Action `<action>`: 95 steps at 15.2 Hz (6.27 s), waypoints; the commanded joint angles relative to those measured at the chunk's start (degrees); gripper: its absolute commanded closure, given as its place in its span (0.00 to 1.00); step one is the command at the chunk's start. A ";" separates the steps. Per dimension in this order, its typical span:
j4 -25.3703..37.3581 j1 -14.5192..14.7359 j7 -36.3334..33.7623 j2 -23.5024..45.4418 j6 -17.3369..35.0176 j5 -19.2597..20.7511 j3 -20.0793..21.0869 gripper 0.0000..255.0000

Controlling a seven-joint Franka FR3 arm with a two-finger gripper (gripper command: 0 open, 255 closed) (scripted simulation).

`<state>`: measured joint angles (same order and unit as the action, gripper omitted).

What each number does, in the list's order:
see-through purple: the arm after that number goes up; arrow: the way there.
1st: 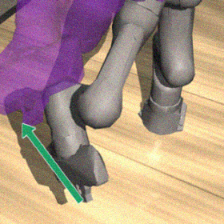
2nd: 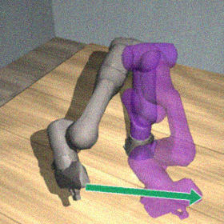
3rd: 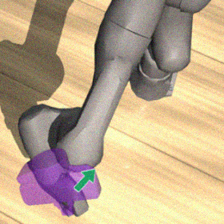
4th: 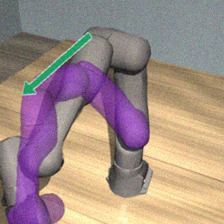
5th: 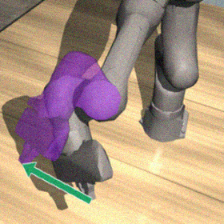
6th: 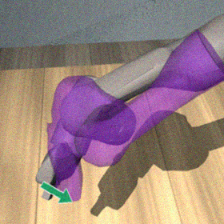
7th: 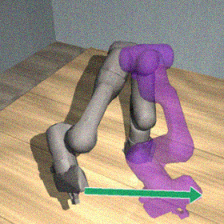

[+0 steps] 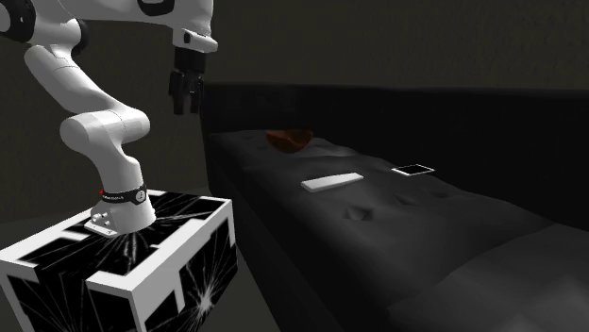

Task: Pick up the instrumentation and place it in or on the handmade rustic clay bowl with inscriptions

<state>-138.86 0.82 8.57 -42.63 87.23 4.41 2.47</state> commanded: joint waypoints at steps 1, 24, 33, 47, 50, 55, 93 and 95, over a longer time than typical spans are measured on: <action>0.00 0.00 0.00 0.00 0.00 0.00 0.00 0.00; 24.48 4.48 13.22 46.51 27.74 -1.09 0.29 0.00; 43.83 6.24 17.64 65.05 28.98 -1.02 2.23 0.00; 50.80 7.25 19.07 74.86 32.57 -0.43 2.83 0.00; 50.80 7.25 19.07 74.86 32.57 -0.43 2.83 0.00; 50.82 7.25 19.07 74.87 32.55 -0.43 2.83 1.00; 67.71 7.47 19.79 70.25 11.09 -1.12 3.22 1.00; 68.83 7.51 19.82 70.35 10.06 -1.12 3.22 1.00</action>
<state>-70.75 8.32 28.36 27.60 97.90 3.29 5.70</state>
